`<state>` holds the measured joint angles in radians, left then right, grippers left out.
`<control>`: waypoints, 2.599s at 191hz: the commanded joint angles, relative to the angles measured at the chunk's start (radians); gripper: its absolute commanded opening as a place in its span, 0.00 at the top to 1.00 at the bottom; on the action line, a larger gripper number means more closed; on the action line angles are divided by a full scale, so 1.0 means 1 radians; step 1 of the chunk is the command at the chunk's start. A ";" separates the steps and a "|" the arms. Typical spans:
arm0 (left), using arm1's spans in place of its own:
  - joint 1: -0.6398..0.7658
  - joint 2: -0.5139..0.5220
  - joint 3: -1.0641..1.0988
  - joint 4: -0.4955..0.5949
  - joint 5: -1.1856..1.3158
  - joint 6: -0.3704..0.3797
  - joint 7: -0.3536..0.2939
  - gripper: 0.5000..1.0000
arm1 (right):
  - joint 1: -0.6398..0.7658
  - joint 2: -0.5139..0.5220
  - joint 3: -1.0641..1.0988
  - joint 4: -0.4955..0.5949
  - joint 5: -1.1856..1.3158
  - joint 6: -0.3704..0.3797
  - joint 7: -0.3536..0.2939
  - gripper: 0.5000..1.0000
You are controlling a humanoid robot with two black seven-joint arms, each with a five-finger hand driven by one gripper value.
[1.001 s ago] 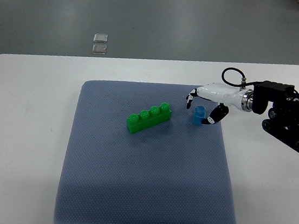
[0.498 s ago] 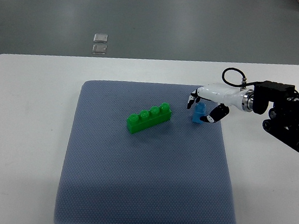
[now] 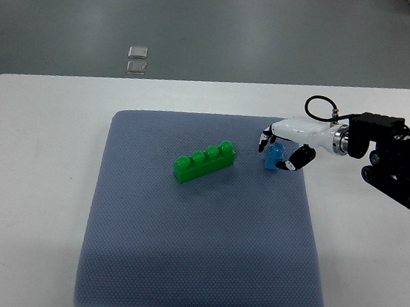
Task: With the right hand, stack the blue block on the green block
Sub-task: 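Close the right hand fingers around the blue block and lift, then carry the blue block over the green block with the right hand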
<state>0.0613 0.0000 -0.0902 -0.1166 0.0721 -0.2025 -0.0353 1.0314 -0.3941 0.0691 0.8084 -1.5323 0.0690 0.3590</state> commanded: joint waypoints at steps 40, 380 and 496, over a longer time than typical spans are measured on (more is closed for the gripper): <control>0.000 0.000 0.000 0.000 0.000 0.000 0.000 0.00 | -0.002 0.000 0.000 0.000 -0.006 0.000 0.000 0.59; 0.000 0.000 0.000 0.000 0.000 0.000 0.000 0.00 | 0.062 0.031 0.086 0.095 0.004 -0.038 0.075 1.00; 0.000 0.000 0.000 0.000 0.000 0.000 0.000 0.00 | 0.065 0.098 0.064 0.107 -0.074 -0.094 0.061 1.00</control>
<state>0.0615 0.0000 -0.0904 -0.1166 0.0721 -0.2025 -0.0353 1.0988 -0.3007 0.1368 0.9159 -1.5825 -0.0086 0.4229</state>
